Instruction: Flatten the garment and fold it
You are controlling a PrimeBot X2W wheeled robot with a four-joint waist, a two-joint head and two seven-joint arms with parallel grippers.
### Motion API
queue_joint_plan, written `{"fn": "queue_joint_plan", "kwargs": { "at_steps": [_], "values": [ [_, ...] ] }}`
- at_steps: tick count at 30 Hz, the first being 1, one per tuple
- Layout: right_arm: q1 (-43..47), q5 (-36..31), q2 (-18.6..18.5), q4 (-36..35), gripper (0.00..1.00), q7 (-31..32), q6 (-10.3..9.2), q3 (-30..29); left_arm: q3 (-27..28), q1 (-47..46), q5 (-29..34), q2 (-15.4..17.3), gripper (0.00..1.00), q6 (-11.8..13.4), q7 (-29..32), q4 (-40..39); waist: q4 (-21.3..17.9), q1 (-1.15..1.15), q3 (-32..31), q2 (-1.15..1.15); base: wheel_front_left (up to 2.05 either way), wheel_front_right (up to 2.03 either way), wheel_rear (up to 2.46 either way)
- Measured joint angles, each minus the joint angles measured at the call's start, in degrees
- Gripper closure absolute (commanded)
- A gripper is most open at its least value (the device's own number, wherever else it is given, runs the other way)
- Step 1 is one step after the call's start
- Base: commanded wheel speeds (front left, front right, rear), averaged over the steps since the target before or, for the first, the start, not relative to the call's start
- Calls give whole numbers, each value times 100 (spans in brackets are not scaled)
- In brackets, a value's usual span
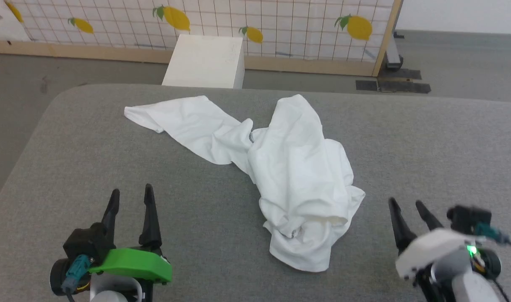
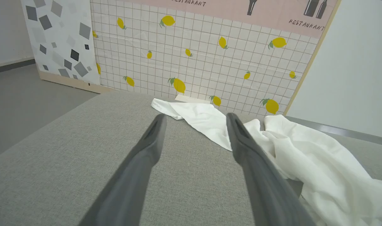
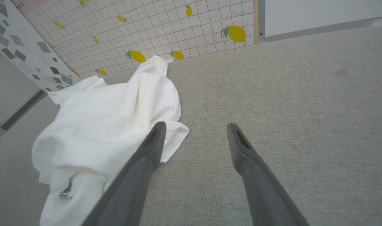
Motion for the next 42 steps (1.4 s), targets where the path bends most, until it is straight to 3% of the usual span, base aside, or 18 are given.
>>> {"fn": "queue_joint_plan", "kwargs": {
  "at_steps": [5,10,13,18,19,20,25,31,34,37,38,42],
  "values": [
    [-1057,-610,-2,247,0,1463,0,14,-33,-34,211,-104,0,-298,0,146,70,0,198,0,0,0,0],
    [-1875,-1491,3,765,0,3179,0,404,-125,-242,346,-224,0,-523,0,290,221,0,398,0,0,0,0],
    [-2090,-1791,-1,1134,0,3707,0,593,-127,-381,457,-322,0,-617,0,349,345,0,503,0,0,0,0],
    [-2195,-1948,-14,1512,0,3871,0,791,-46,-474,524,-457,0,-720,0,430,556,0,663,0,0,0,0],
    [-2290,-1848,-56,1607,62,3894,-2,810,-3,-480,568,-533,0,-770,0,469,657,0,736,0,0,0,0],
    [-2315,-1782,-81,1611,100,3889,-2,829,22,-481,573,-554,0,-787,0,478,681,0,759,0,0,0,0],
    [-2410,-1475,-424,1557,100,3723,7,456,127,-491,624,-612,0,-877,0,515,759,0,800,0,0,0,0],
    [-2618,-1783,-1616,1365,100,3687,4,-1015,185,-506,722,-717,0,-976,0,522,816,0,799,0,0,0,0],
    [-2611,-2159,-1795,1270,100,3764,4,-1907,259,-506,793,-730,0,-1003,0,532,828,1,797,0,0,0,0],
    [-2566,-2566,-1674,1012,100,3758,3,-2637,323,-503,813,-743,0,-1028,0,557,831,1,793,0,0,0,0],
    [-2536,-2654,-1532,876,0,3751,0,-2784,346,-499,814,-753,0,-1032,0,560,823,1,783,0,0,0,0],
    [-2475,-2670,-939,350,0,3360,1,-2938,446,-481,821,-765,0,-1069,0,604,742,0,723,0,0,0,0]
  ]
}}
